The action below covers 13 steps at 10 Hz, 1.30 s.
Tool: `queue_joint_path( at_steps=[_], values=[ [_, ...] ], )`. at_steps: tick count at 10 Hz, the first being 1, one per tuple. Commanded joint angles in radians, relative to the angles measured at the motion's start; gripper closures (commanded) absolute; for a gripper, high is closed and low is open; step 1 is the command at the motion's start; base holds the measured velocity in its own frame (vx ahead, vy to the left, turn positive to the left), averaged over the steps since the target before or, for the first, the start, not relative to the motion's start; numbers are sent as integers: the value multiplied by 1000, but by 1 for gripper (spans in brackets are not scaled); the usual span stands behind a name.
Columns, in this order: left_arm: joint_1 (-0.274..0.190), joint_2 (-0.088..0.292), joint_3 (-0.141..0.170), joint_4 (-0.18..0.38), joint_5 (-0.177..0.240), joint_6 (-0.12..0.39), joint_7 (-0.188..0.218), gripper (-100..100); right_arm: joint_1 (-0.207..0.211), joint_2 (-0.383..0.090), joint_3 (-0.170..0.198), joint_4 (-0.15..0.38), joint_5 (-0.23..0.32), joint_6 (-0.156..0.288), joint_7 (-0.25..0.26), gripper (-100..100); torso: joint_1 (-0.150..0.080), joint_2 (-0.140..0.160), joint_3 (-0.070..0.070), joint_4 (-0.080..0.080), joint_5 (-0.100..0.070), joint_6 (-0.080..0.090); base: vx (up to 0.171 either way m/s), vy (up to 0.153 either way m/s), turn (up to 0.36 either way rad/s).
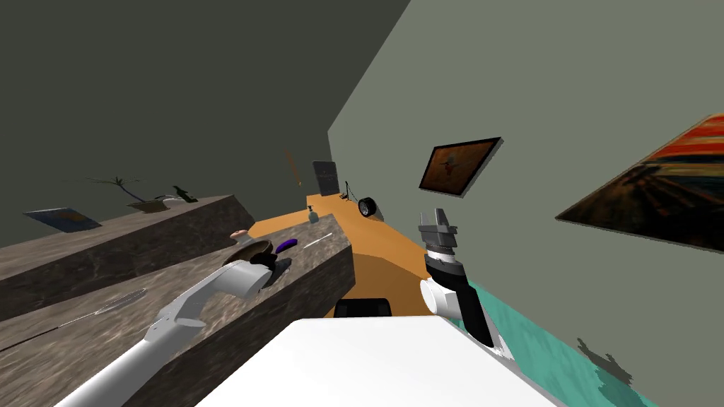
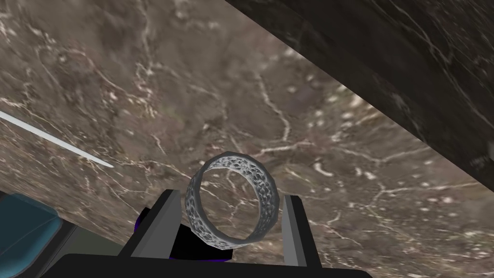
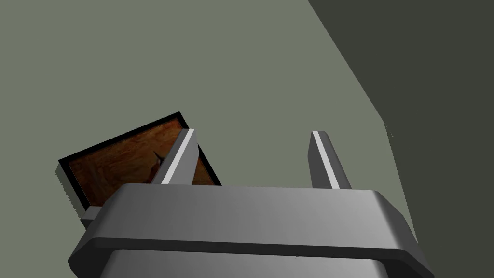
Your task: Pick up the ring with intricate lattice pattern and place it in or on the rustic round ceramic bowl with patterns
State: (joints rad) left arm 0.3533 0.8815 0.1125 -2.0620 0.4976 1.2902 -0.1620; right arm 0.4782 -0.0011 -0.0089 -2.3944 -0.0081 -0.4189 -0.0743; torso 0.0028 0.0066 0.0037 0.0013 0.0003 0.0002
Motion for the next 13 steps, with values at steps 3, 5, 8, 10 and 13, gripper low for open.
queue_joint_path(
  at_steps=[3,5,8,10,13],
  values=[
    [-28,-1,36,21,57,90,34,100,0,0,0,0,0,0,0,0,1,0,0,0,0,0,-100,51,-266],
    [-46,0,59,34,90,142,54,100,0,0,0,0,0,0,0,0,2,2,1,0,0,-1,-142,59,-292],
    [-72,5,93,55,137,216,82,100,0,0,0,0,0,0,0,0,1,2,1,0,0,-2,-123,49,-254],
    [-88,13,117,70,164,258,98,100,0,0,0,0,0,0,0,0,2,0,0,0,0,-1,-102,47,-271],
    [-111,44,165,103,205,316,118,100,0,0,0,0,0,0,0,0,5,-1,0,0,1,-2,-101,80,-213]
  ],
)
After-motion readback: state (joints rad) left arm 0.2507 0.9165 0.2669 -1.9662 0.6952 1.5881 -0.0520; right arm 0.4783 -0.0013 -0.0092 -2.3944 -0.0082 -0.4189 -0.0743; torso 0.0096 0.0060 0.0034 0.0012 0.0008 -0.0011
